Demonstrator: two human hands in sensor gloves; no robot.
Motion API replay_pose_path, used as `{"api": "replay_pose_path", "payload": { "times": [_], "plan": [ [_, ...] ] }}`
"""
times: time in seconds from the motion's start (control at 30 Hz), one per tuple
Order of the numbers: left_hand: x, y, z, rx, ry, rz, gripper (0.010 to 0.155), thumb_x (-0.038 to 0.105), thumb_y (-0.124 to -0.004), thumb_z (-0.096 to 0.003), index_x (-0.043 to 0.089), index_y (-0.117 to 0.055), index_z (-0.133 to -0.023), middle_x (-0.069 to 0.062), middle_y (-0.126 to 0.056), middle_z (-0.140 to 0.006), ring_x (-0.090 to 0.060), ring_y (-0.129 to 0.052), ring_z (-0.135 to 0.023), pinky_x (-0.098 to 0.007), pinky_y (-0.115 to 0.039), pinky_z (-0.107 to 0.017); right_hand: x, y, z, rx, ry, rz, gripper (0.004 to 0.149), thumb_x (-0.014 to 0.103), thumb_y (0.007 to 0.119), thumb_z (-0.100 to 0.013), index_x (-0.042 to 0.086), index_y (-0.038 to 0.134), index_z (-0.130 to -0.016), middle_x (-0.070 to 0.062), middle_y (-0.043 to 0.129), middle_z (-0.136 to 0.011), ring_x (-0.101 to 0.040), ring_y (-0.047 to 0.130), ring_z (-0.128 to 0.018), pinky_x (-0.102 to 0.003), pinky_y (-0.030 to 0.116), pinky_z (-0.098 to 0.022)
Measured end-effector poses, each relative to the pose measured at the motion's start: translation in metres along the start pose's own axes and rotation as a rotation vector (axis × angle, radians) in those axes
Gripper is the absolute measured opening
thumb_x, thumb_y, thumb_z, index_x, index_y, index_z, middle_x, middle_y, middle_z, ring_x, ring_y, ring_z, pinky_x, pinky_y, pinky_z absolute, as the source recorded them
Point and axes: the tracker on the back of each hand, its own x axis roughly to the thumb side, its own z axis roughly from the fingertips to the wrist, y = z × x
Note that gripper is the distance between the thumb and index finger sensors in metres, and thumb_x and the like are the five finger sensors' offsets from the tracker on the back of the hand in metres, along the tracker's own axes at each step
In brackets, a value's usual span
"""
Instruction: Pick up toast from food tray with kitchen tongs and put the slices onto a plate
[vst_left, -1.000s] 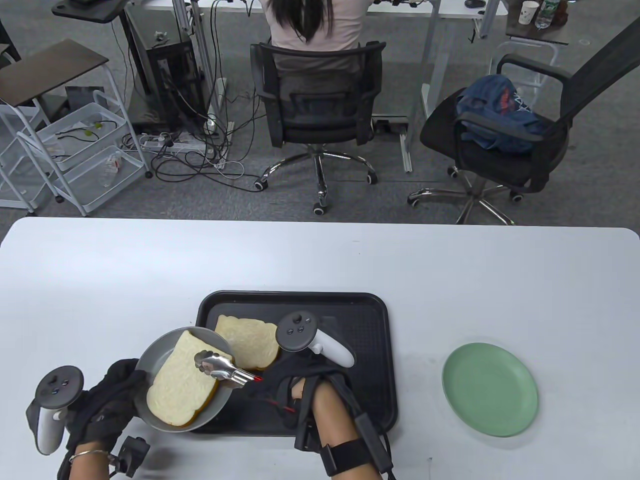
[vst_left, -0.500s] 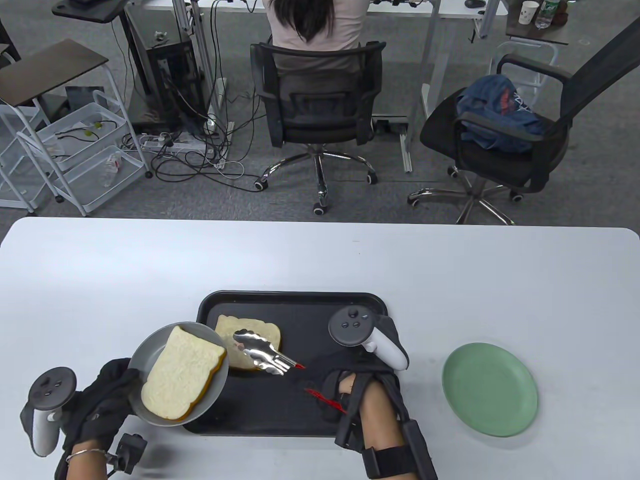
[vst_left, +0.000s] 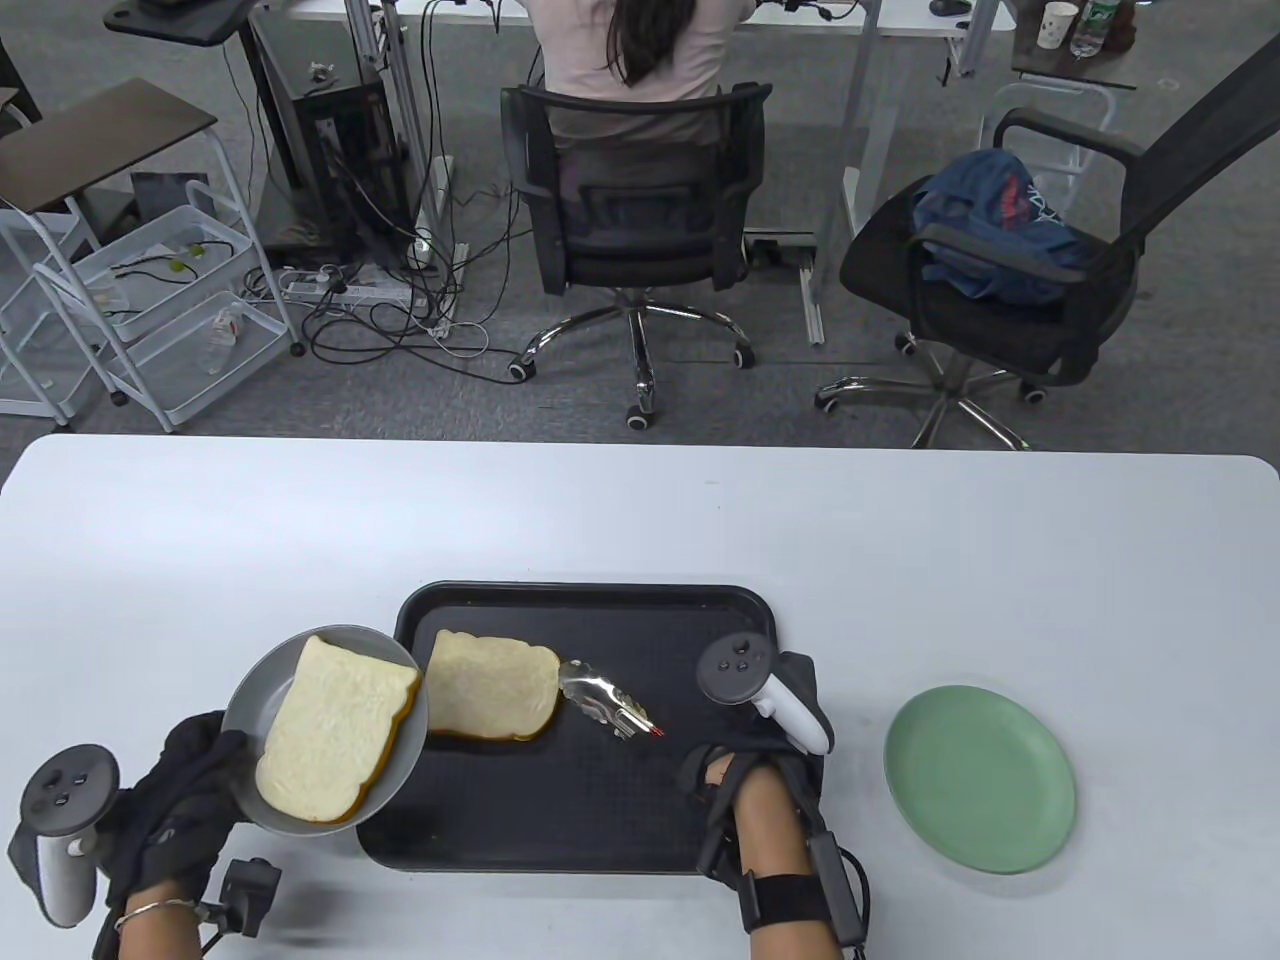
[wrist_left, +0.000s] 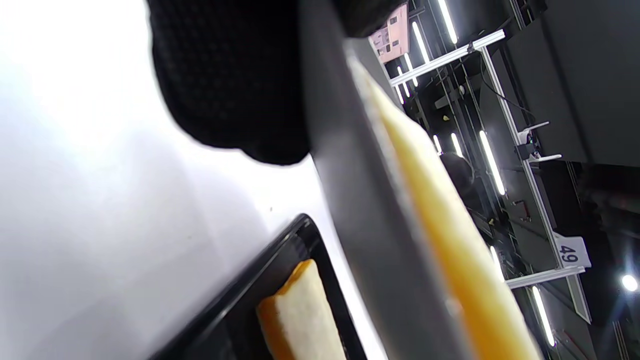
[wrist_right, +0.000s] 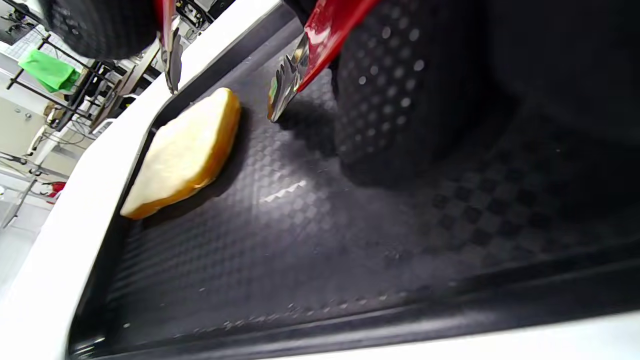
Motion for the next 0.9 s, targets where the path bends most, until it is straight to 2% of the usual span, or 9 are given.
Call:
{"api": "replay_pose_path", "payload": {
  "times": [0.1, 0.33, 0.5, 0.73, 0.9],
  "plan": [
    [0.0, 0.001, 0.0, 0.006, -0.005, 0.001, 0.05, 0.032, -0.066, -0.0607, 0.01, -0.056, -0.105, -0.011, -0.09, -0.082, -0.018, -0.11, -0.045, -0.02, -0.101, -0.03, 0.002, 0.006, -0.012, 0.008, -0.015, -0.043, 0.083, 0.06, 0.072, -0.041, -0.01, 0.066, -0.086, -0.037, 0.09, -0.048, -0.038, 0.098, -0.009, -0.045, 0.087, 0.0],
    [-0.002, 0.0, -0.001, 0.003, -0.001, -0.014, 0.05, 0.032, -0.066, -0.0606, 0.01, -0.057, -0.105, -0.011, -0.09, -0.082, -0.018, -0.11, -0.044, -0.02, -0.101, -0.03, 0.021, 0.026, -0.037, 0.076, -0.027, -0.021, 0.08, 0.06, 0.071, -0.042, -0.007, 0.069, -0.086, -0.035, 0.092, -0.046, -0.037, 0.099, -0.007, -0.045, 0.088, 0.001],
    [-0.004, -0.002, -0.003, -0.001, 0.008, -0.028, 0.05, 0.032, -0.066, -0.0605, 0.01, -0.057, -0.104, -0.011, -0.09, -0.082, -0.018, -0.11, -0.044, -0.021, -0.101, -0.03, 0.024, 0.034, -0.048, 0.126, -0.052, -0.016, 0.073, 0.056, 0.073, -0.043, -0.006, 0.073, -0.082, -0.03, 0.095, -0.045, -0.035, 0.1, -0.007, -0.044, 0.089, 0.0],
    [-0.003, -0.003, -0.002, -0.011, 0.006, -0.023, 0.05, 0.032, -0.066, -0.0605, 0.01, -0.057, -0.105, -0.011, -0.09, -0.082, -0.018, -0.11, -0.044, -0.02, -0.101, -0.03, 0.017, 0.027, -0.039, 0.151, -0.107, -0.077, 0.07, 0.052, 0.075, -0.044, -0.008, 0.073, -0.081, -0.03, 0.095, -0.045, -0.035, 0.1, -0.007, -0.044, 0.089, -0.001],
    [-0.002, -0.005, -0.002, -0.019, 0.001, -0.027, 0.05, 0.032, -0.066, -0.0605, 0.01, -0.057, -0.105, -0.011, -0.09, -0.082, -0.018, -0.11, -0.044, -0.02, -0.101, -0.03, 0.011, 0.007, -0.011, 0.096, -0.135, -0.127, 0.07, 0.052, 0.075, -0.044, -0.008, 0.073, -0.081, -0.031, 0.095, -0.044, -0.036, 0.1, -0.007, -0.044, 0.089, -0.001]
  ]
}}
